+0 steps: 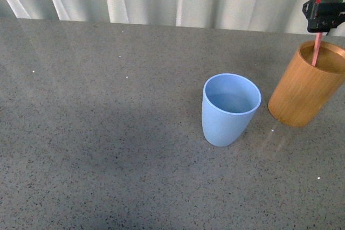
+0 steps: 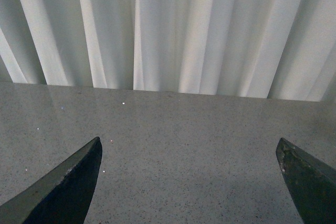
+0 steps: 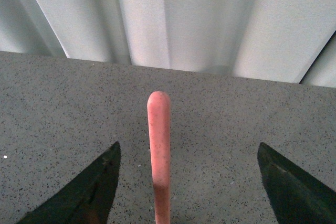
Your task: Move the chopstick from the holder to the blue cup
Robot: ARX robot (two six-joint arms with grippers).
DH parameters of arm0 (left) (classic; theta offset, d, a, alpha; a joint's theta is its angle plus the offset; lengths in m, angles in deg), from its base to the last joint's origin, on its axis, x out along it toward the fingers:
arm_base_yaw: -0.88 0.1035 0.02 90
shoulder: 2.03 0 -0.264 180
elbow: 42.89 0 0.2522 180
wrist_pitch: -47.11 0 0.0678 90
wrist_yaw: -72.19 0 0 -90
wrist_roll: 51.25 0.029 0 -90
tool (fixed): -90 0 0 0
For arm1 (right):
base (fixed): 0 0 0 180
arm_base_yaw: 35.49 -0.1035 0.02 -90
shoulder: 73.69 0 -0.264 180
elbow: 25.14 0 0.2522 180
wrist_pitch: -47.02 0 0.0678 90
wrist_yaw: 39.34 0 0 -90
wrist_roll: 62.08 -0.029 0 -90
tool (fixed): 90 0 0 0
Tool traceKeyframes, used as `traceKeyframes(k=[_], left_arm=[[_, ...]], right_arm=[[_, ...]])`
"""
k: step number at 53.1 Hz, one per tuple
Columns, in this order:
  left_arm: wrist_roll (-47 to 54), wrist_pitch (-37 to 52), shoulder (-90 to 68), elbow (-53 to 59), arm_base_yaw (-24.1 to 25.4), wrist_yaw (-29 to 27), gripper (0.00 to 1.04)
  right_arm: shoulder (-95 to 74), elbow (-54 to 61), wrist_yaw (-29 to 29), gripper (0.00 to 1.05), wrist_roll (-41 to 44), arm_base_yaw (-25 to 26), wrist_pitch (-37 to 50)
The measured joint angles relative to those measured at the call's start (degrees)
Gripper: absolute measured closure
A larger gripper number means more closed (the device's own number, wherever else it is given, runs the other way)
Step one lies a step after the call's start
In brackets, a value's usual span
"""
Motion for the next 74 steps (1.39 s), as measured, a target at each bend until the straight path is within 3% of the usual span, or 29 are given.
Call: traceKeyframes(k=[13, 21, 48, 74], left_arm=[[0.0, 0.0, 0.0, 0.0, 0.0, 0.0, 0.07], [0.0, 0.0, 0.0, 0.0, 0.0, 0.0, 0.07], [0.0, 0.0, 0.0, 0.0, 0.0, 0.0, 0.07], [0.0, 0.0, 0.0, 0.0, 0.0, 0.0, 0.07]], right_arm=[[-0.2, 0.0, -0.2, 0.83, -0.2, -0.3, 1.2], [0.2, 0.3, -0.8, 1.01, -0.2, -0.4, 1.4], [10.5, 5.9, -1.6, 1.02, 0.3, -1.5, 1.4], [24.9, 0.2, 2.1, 1.02, 0.9, -8.2, -4.6]])
